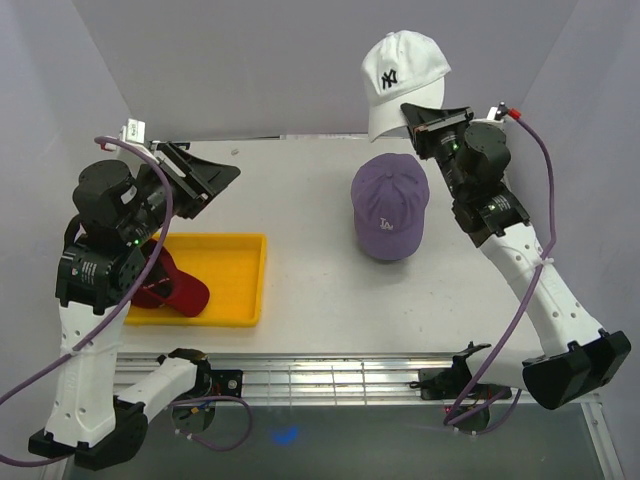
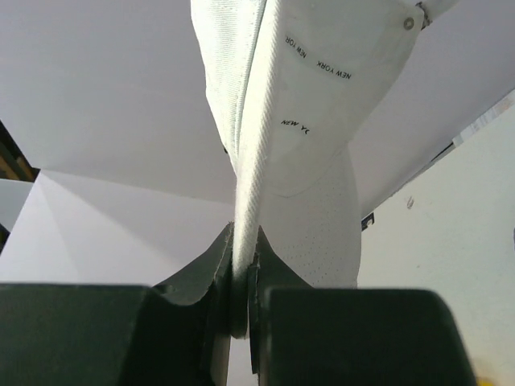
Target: Stack the hats
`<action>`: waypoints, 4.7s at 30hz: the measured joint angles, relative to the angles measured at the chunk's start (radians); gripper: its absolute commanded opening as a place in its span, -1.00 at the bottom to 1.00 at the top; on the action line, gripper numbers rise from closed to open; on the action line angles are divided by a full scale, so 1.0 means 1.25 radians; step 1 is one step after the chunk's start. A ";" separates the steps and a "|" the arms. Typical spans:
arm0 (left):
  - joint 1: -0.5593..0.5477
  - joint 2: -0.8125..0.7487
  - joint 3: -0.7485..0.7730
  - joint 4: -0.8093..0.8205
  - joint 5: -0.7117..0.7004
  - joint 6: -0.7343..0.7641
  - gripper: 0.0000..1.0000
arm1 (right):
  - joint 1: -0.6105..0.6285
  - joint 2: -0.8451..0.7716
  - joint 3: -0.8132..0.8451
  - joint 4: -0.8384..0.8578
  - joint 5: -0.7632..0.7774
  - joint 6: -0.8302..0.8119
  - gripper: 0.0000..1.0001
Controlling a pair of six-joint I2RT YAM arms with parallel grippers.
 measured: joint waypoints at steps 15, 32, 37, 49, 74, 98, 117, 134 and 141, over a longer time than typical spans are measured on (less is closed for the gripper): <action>0.000 -0.047 -0.052 0.000 0.037 0.020 0.23 | -0.009 -0.110 -0.432 0.251 -0.017 0.263 -0.84; 0.000 -0.058 -0.092 0.000 0.050 0.029 0.22 | -0.009 -0.216 -0.659 0.437 0.002 0.291 -0.84; 0.000 -0.058 -0.105 0.000 0.053 0.031 0.23 | -0.009 -0.233 -0.695 0.484 0.003 0.281 -0.84; 0.000 -0.057 -0.130 0.001 0.056 0.036 0.22 | -0.002 -0.245 -0.793 0.602 0.001 0.270 -0.84; -0.007 -0.063 -0.166 0.002 0.060 0.058 0.22 | 0.097 -0.199 -0.945 0.818 0.125 0.252 -0.84; -0.010 -0.068 -0.182 0.000 0.055 0.064 0.22 | 0.097 -0.171 -1.013 0.861 0.117 0.279 -0.84; -0.012 -0.074 -0.197 0.000 0.049 0.069 0.22 | 0.088 -0.139 -1.048 0.864 0.083 0.345 -0.84; -0.012 -0.081 -0.220 0.000 0.045 0.070 0.22 | 0.060 -0.194 -1.048 0.749 0.047 0.378 -0.84; -0.012 -0.082 -0.229 0.000 0.042 0.070 0.22 | 0.053 -0.198 -1.047 0.709 0.037 0.379 -0.84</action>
